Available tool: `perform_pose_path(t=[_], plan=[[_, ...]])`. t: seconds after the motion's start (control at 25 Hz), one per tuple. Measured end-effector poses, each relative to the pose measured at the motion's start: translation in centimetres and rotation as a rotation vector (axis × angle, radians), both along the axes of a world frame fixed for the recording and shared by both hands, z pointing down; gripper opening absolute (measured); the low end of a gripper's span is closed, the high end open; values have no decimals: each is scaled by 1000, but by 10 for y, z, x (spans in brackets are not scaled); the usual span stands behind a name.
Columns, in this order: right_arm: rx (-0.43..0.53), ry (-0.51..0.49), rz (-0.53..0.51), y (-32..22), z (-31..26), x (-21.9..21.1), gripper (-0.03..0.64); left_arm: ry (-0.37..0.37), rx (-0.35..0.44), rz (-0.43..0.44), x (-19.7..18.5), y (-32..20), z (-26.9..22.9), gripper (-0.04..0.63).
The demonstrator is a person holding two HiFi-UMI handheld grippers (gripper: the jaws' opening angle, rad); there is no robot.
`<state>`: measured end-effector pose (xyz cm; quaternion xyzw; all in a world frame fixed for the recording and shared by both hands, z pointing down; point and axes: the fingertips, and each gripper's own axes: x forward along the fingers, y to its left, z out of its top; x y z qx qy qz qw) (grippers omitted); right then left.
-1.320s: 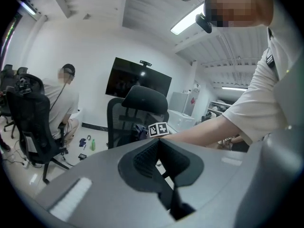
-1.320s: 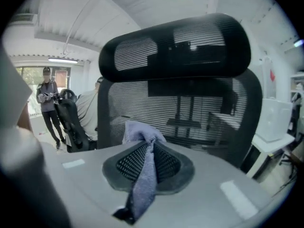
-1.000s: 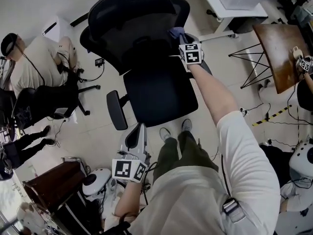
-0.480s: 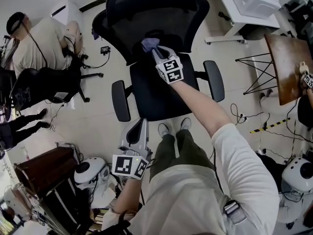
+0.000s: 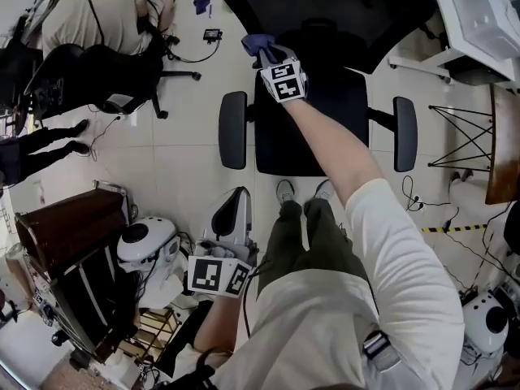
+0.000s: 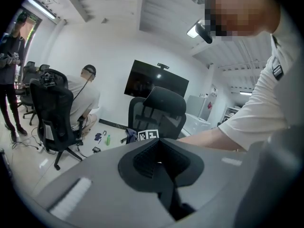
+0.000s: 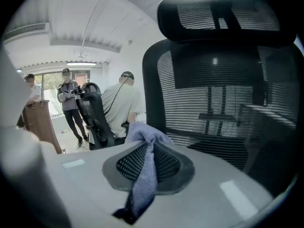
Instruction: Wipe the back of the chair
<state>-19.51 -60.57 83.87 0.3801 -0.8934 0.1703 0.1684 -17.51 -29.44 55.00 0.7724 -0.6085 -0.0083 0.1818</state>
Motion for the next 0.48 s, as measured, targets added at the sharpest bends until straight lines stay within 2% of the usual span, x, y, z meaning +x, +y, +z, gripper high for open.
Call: perform_pose_path(t=[0.12, 0.24, 0.32, 0.48], plan=[[-2, 11, 31, -7, 3, 18, 41, 4, -21, 8, -2, 2, 11, 66], [4, 29, 84, -13, 9, 63, 41, 7, -23, 47, 11, -6, 9, 66], [-2, 54, 137, -19, 15, 112, 41, 12, -20, 84, 27, -15, 5, 66], [-29, 95, 288, -29, 27, 236, 42, 22, -16, 166, 69, -33, 0, 66]])
